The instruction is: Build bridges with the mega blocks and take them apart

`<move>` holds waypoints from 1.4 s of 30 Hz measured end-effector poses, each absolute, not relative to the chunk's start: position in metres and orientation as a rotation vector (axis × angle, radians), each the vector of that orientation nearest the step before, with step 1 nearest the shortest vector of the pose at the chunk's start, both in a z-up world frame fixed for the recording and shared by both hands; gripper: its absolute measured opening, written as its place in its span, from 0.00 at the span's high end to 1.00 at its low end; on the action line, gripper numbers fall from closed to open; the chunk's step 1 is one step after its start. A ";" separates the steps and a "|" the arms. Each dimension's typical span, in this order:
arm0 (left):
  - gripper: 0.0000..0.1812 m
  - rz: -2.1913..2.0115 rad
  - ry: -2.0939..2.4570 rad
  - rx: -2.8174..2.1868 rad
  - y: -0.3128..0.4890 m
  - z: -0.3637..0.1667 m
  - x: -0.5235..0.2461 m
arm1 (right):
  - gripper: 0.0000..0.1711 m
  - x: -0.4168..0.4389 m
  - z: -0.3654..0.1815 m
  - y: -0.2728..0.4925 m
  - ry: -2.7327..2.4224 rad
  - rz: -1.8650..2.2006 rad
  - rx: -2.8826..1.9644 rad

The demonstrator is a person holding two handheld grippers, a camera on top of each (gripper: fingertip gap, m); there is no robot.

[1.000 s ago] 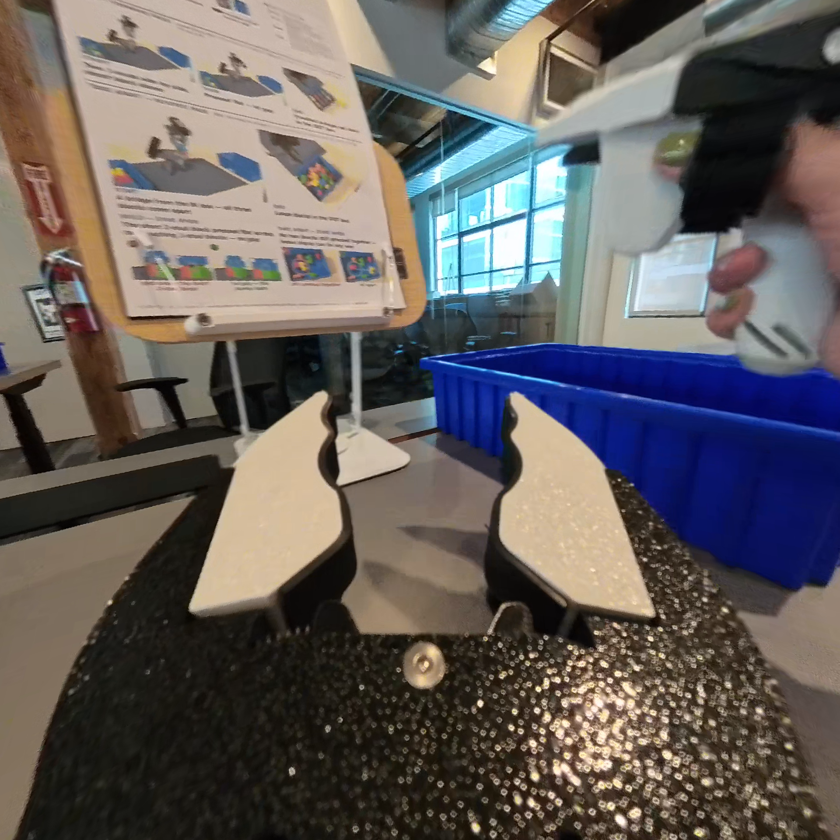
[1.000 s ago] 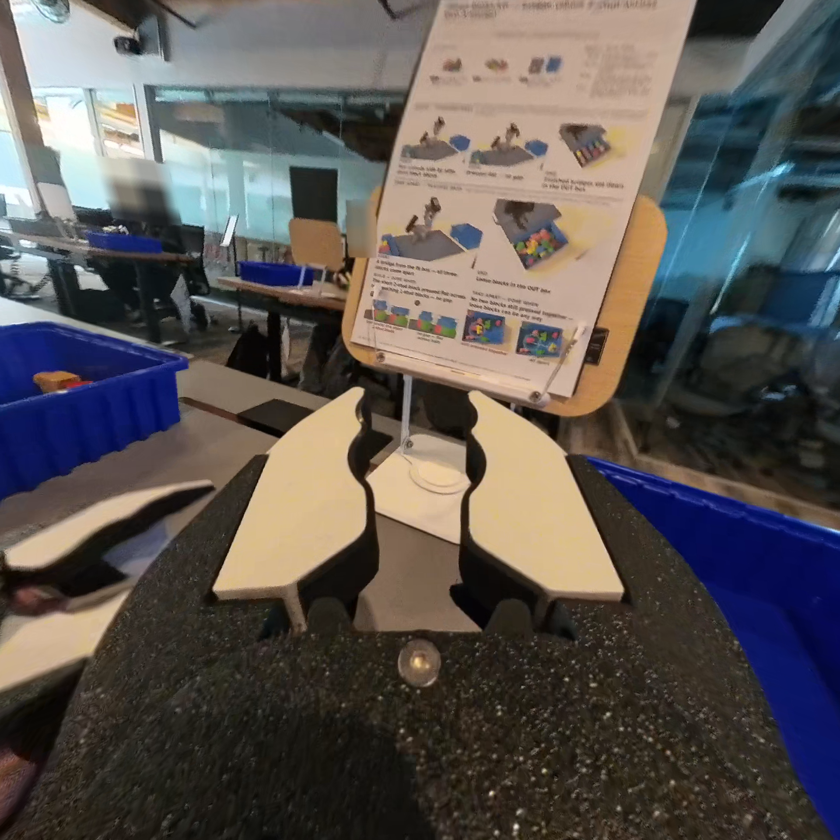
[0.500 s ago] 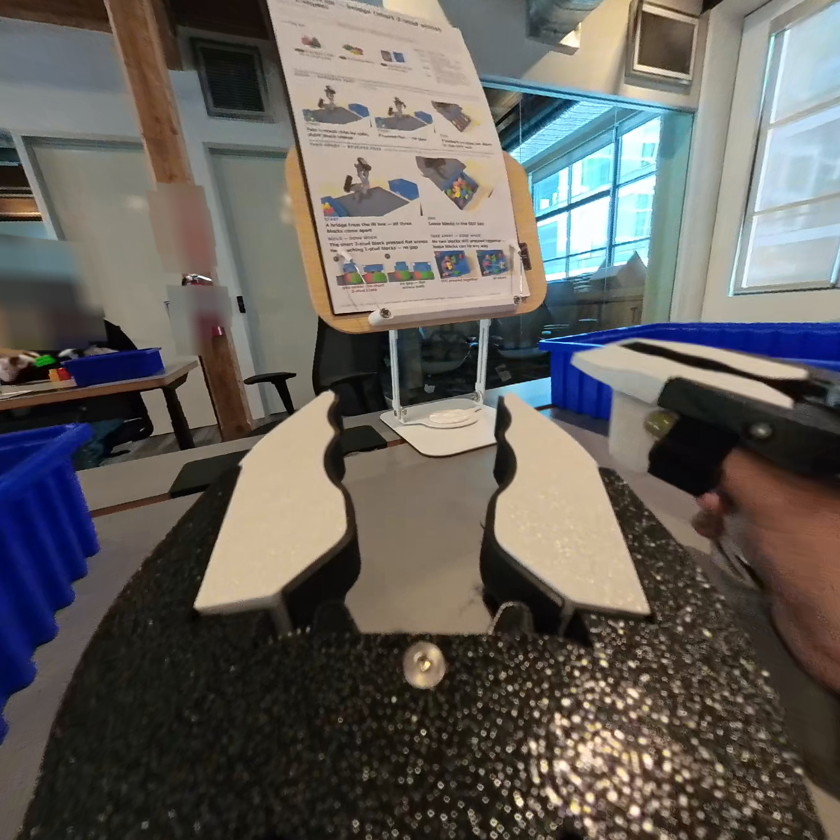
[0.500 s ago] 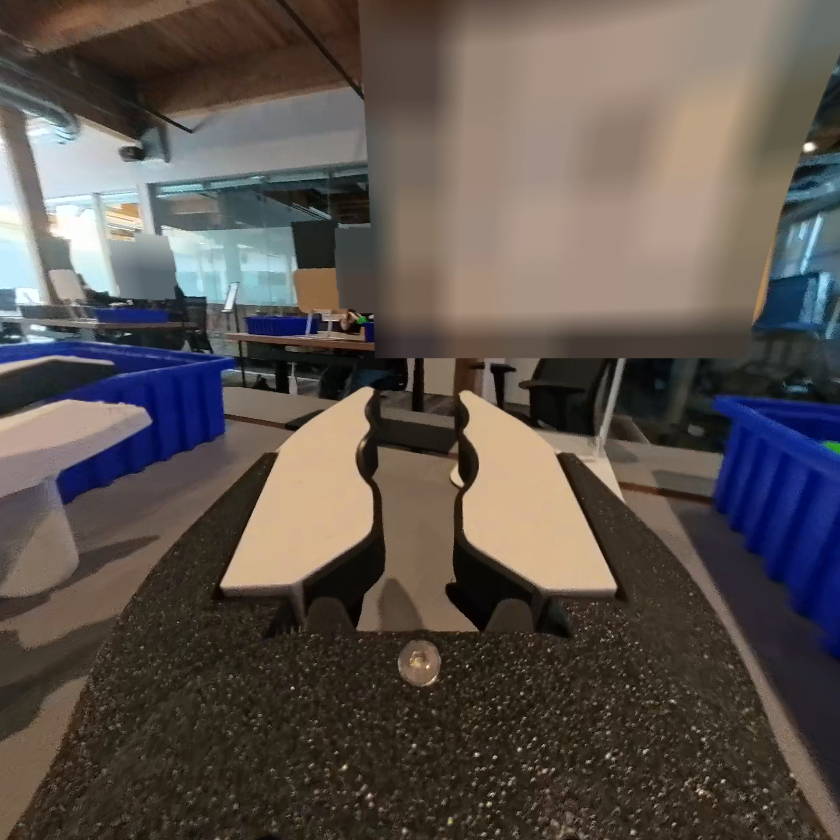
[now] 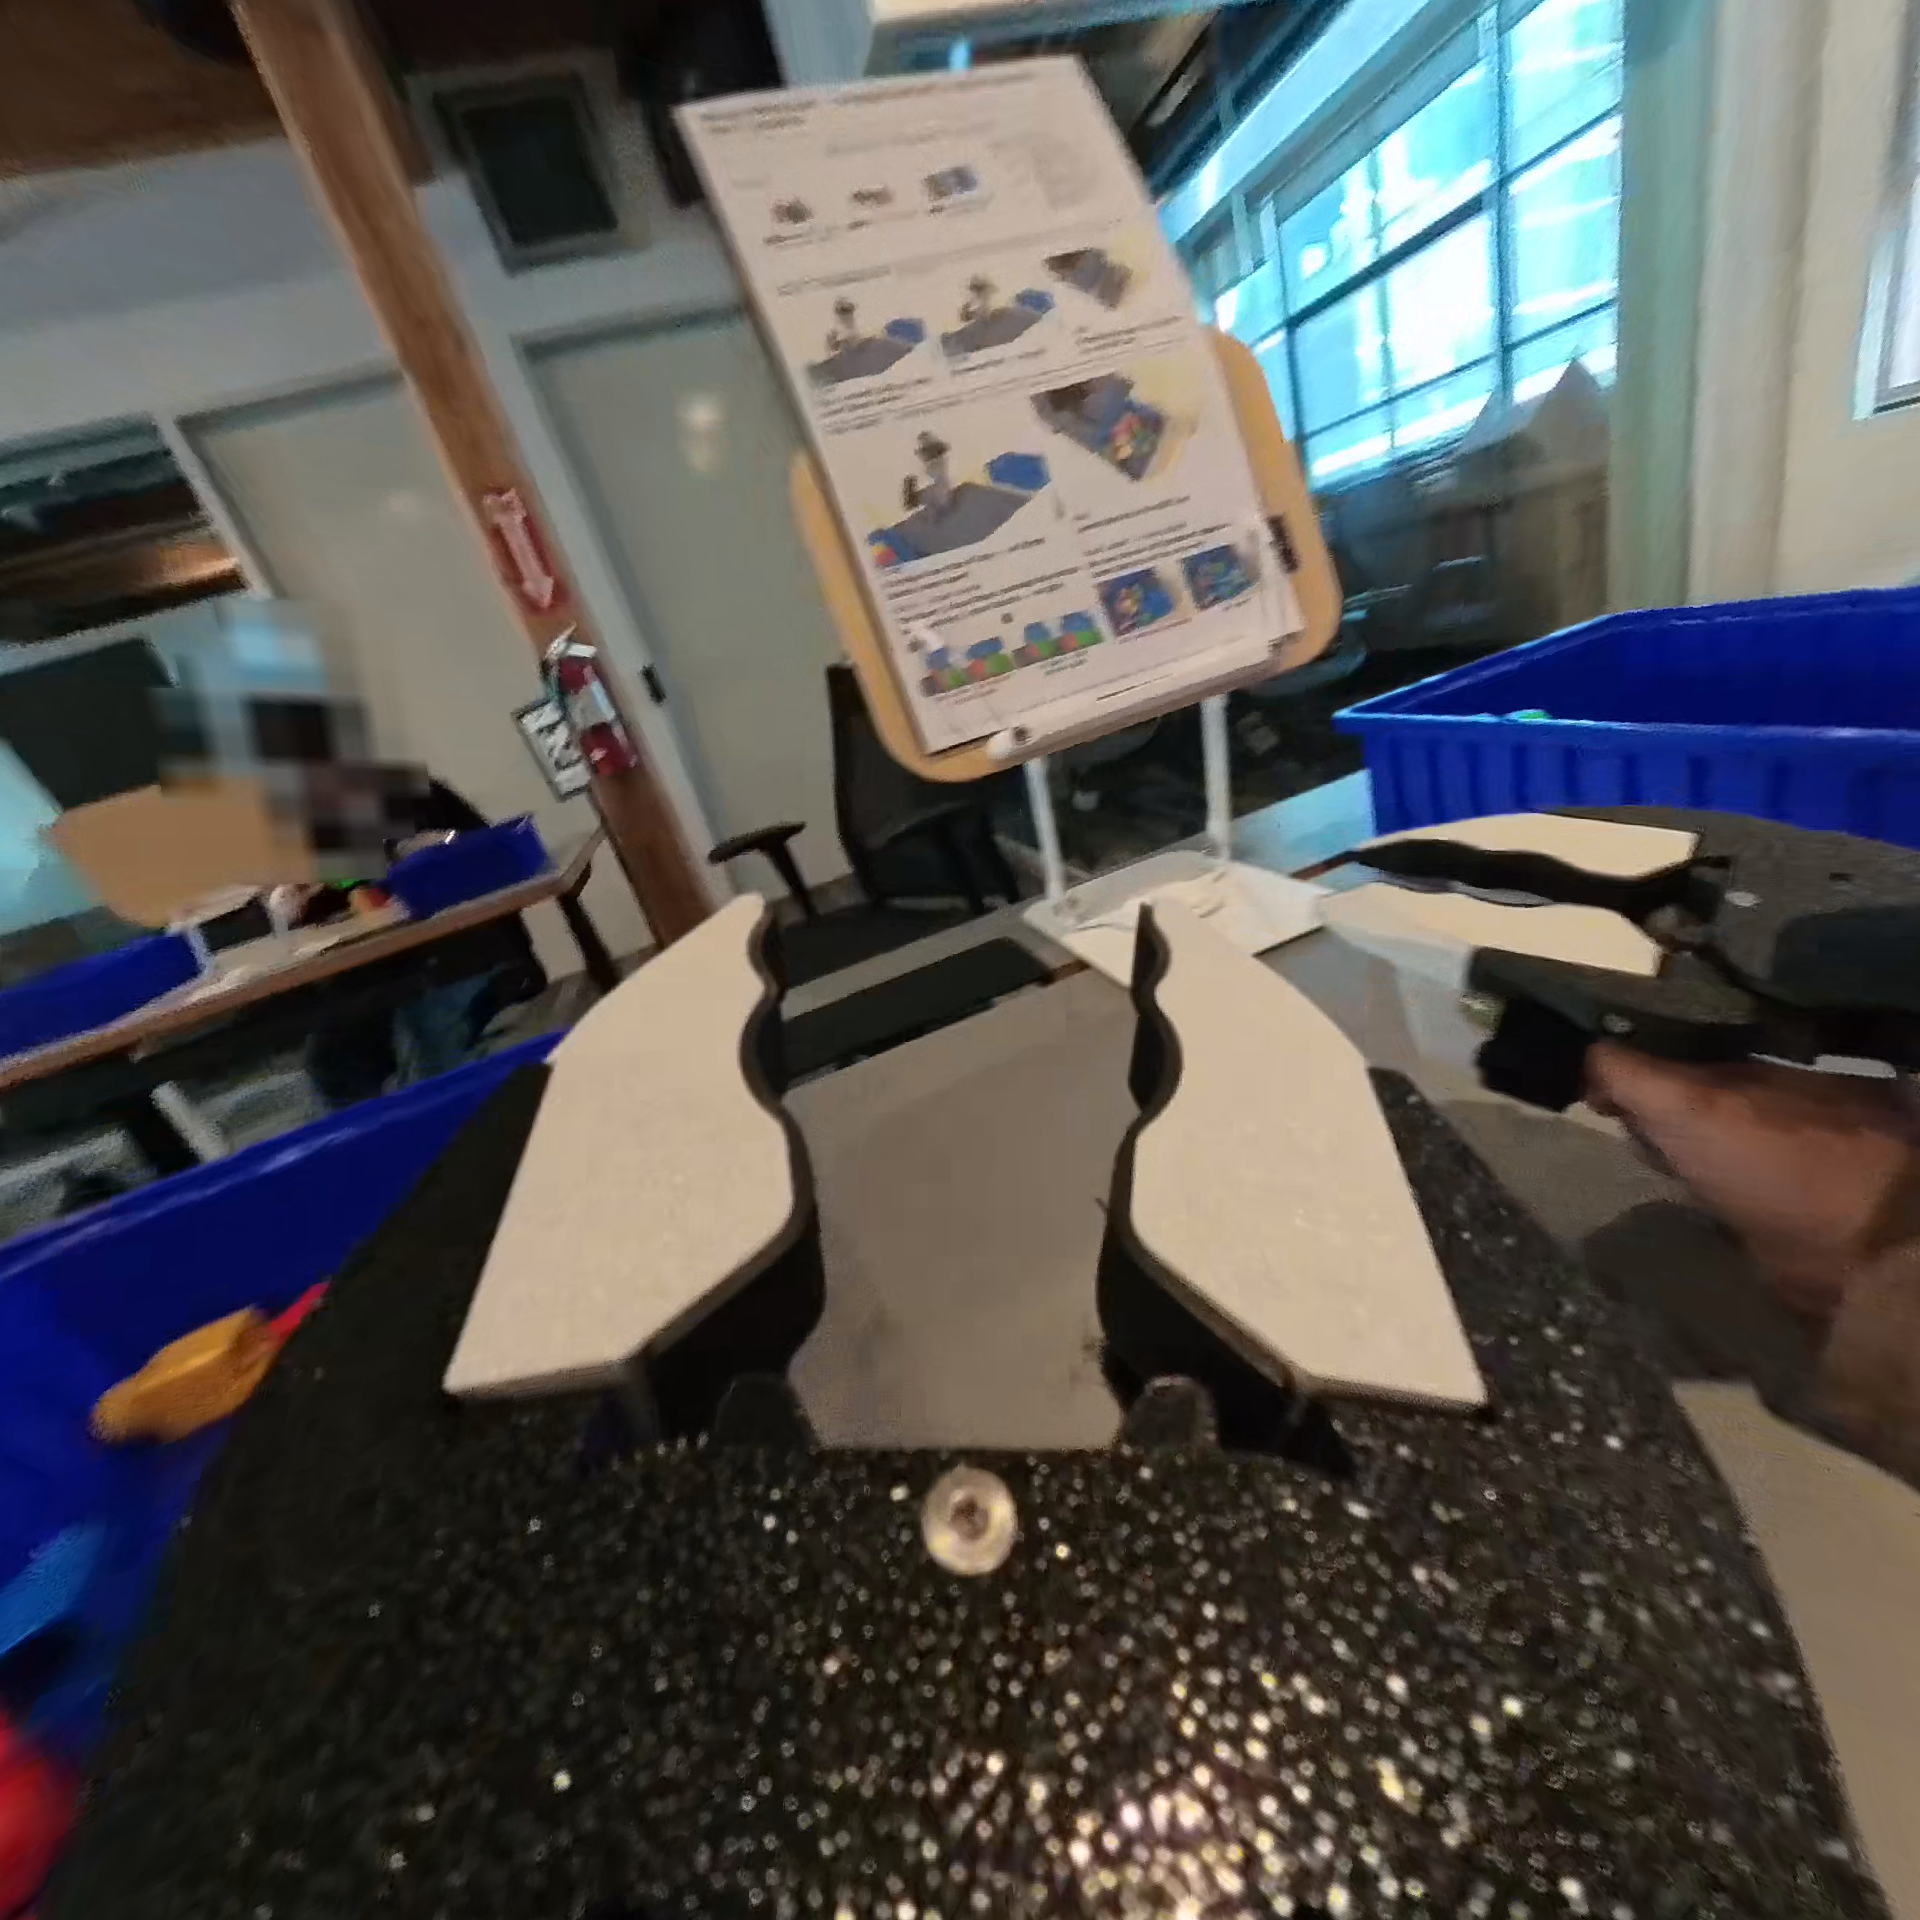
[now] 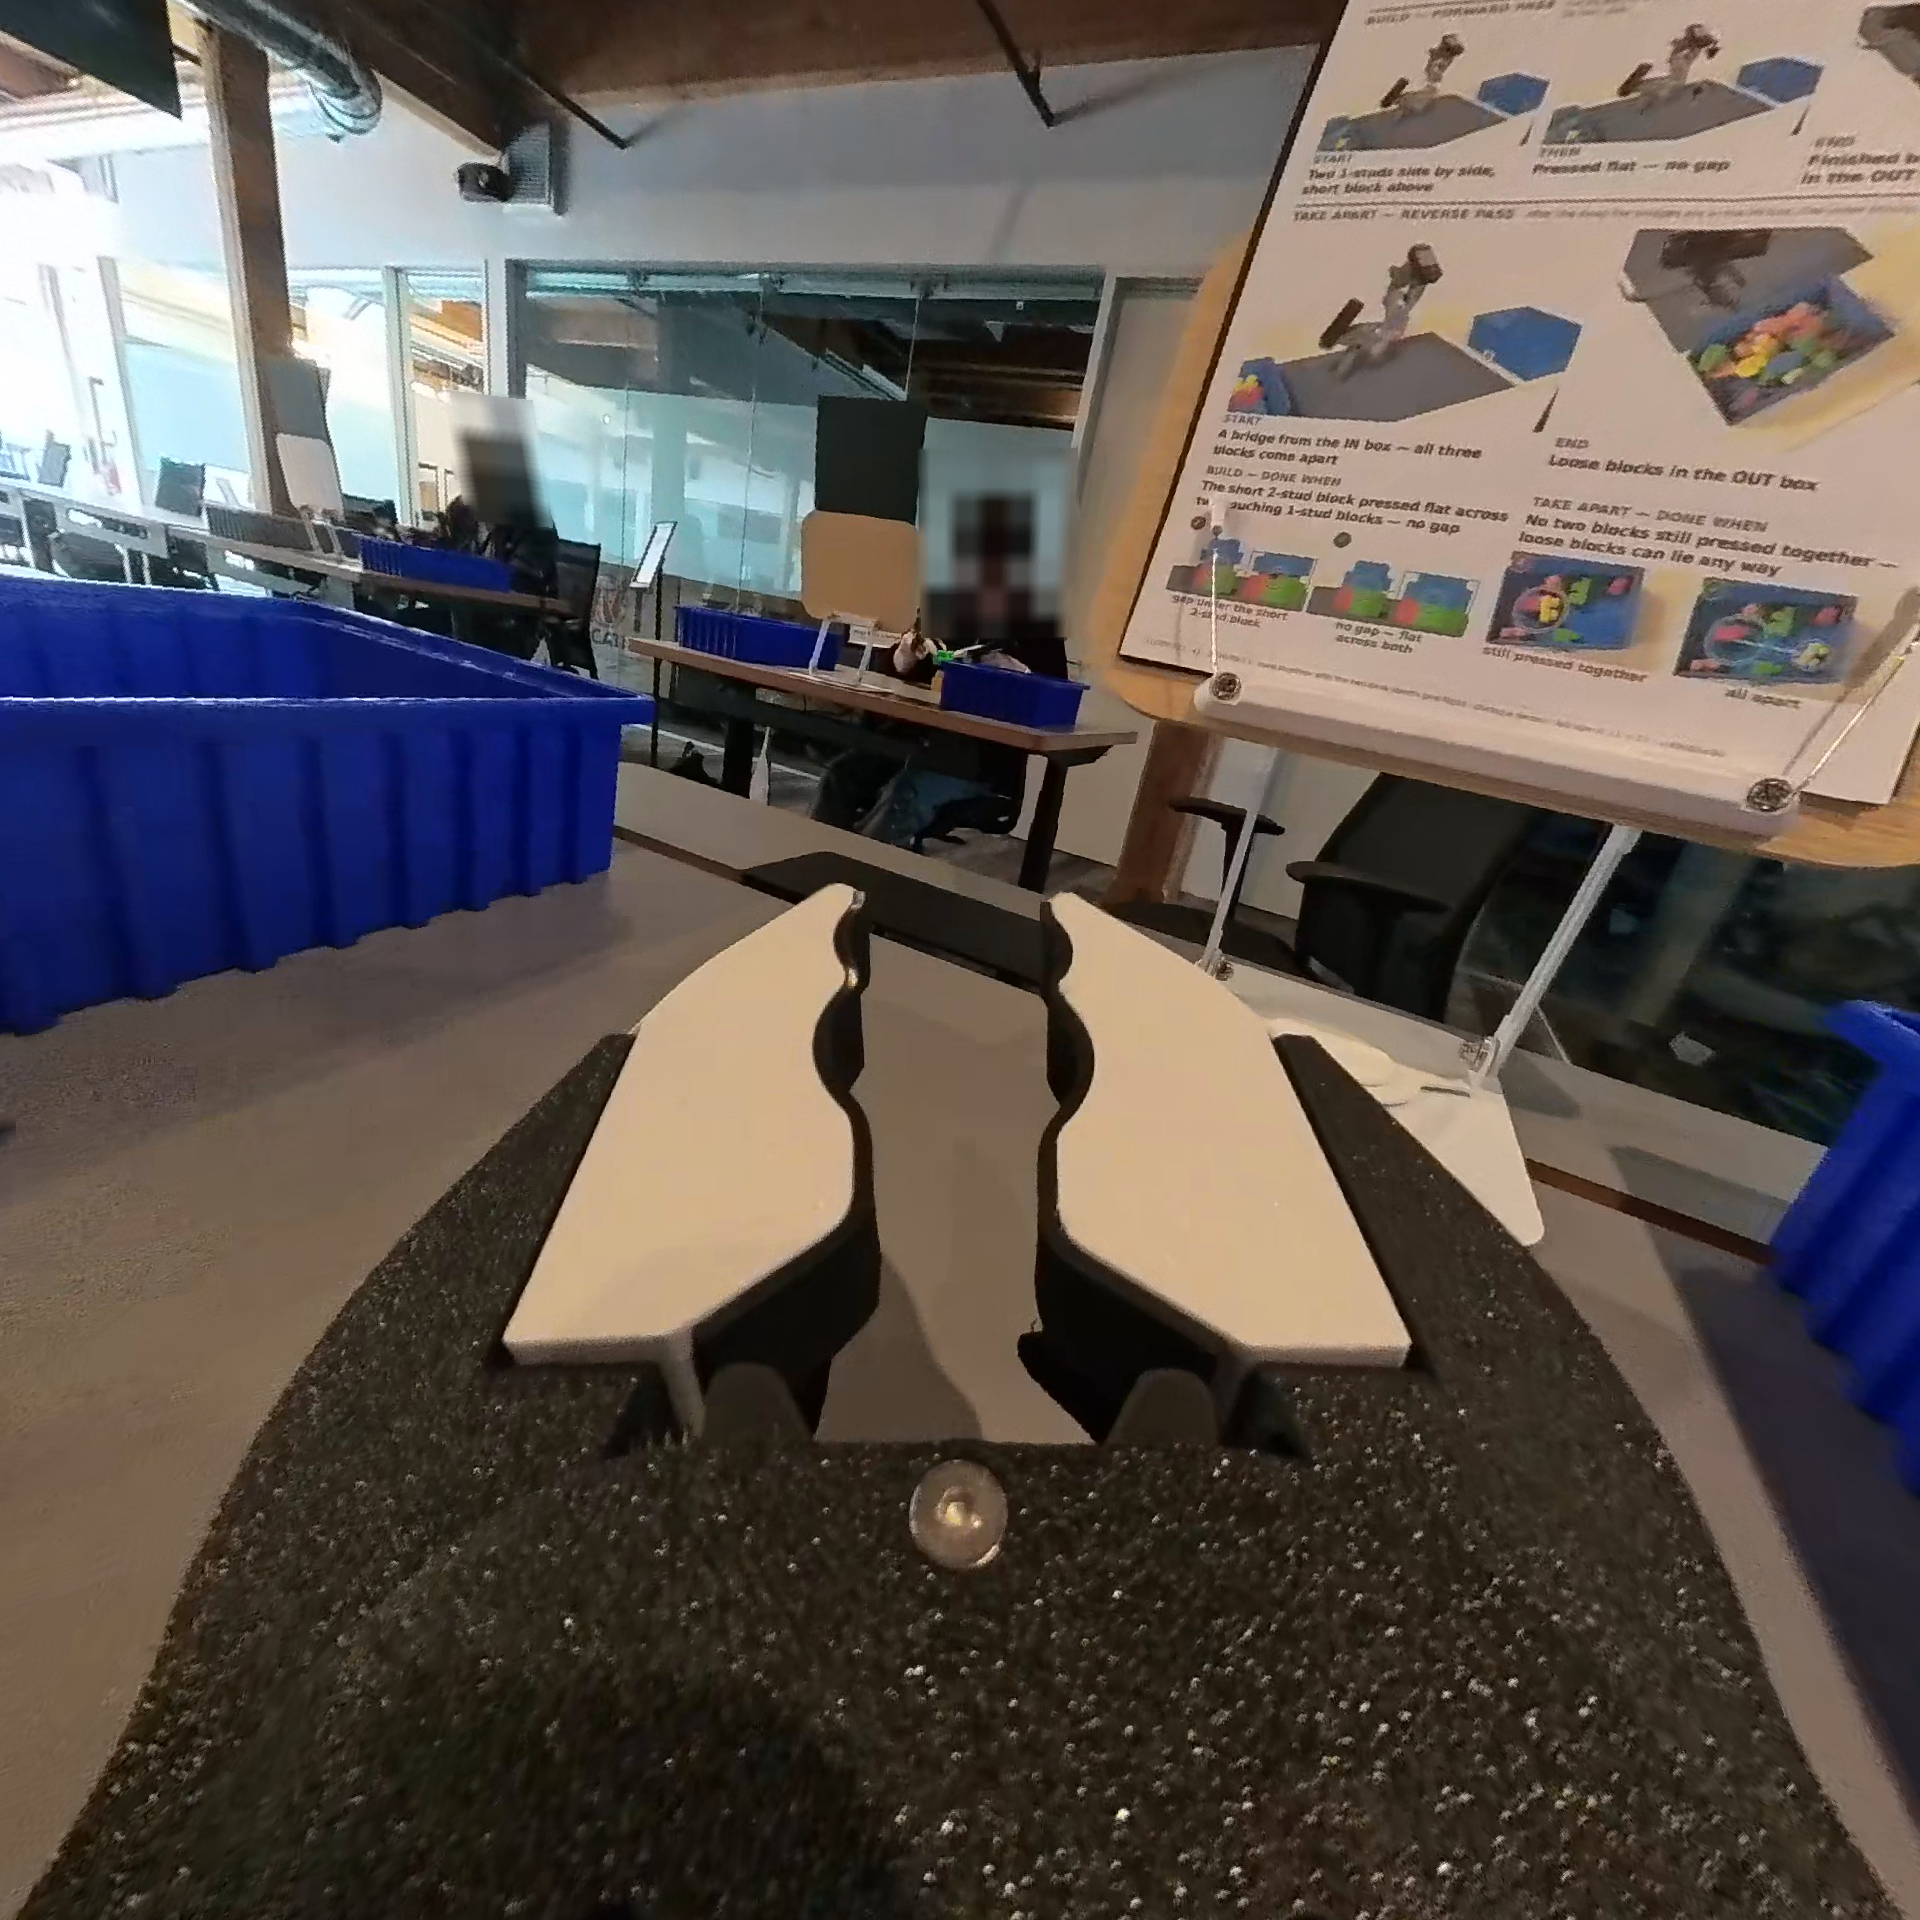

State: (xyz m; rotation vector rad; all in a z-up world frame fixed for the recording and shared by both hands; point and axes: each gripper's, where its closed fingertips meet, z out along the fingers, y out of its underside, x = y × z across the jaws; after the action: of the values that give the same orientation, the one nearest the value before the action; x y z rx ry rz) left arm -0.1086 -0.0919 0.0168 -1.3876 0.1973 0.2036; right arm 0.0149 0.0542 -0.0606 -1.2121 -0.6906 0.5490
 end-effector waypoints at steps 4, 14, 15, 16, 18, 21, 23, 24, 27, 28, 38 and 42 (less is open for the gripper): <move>0.68 0.318 0.116 -1.440 -0.134 0.052 -0.188 | 0.82 0.016 -0.062 0.055 -0.676 0.580 -1.228; 0.64 0.829 1.008 -1.948 -0.129 -0.031 -0.354 | 0.82 0.015 -0.063 0.055 -0.665 0.640 -1.244; 0.65 0.832 1.115 -2.011 -0.130 -0.049 -0.362 | 0.82 0.015 -0.063 0.056 -0.662 0.645 -1.246; 0.66 0.824 1.213 -2.074 -0.131 -0.065 -0.369 | 0.82 0.015 -0.063 0.056 -0.658 0.649 -1.248; 0.68 0.784 1.358 -2.167 -0.132 -0.086 -0.377 | 0.82 0.015 -0.064 0.056 -0.655 0.658 -1.254; 0.70 0.693 1.480 -2.290 -0.129 -0.103 -0.385 | 0.82 0.015 -0.065 0.057 -0.657 0.667 -1.260; 0.69 0.647 1.563 -2.356 -0.127 -0.112 -0.389 | 0.82 0.013 -0.065 0.056 -0.663 0.672 -1.263; 0.67 0.651 1.622 -2.379 -0.126 -0.116 -0.392 | 0.82 0.013 -0.066 0.056 -0.666 0.675 -1.265; 0.62 0.726 1.858 -2.397 -0.125 -0.126 -0.403 | 0.82 0.010 -0.067 0.055 -0.677 0.686 -1.267; 0.61 0.712 1.929 -2.387 -0.125 -0.130 -0.401 | 0.82 0.010 -0.067 0.055 -0.681 0.686 -1.269; 0.66 0.892 2.463 -2.266 -0.126 -0.153 -0.422 | 0.81 0.010 -0.069 0.058 -0.662 0.719 -1.292; 0.69 0.969 2.539 -2.261 -0.124 -0.158 -0.434 | 0.81 0.010 -0.071 0.060 -0.651 0.739 -1.309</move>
State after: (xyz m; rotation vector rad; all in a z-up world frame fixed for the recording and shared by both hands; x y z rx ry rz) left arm -0.4340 -0.1244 -0.1582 -2.2607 2.5394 0.9689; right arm 0.0099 0.0597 -0.0708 -1.3091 -0.6506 0.7387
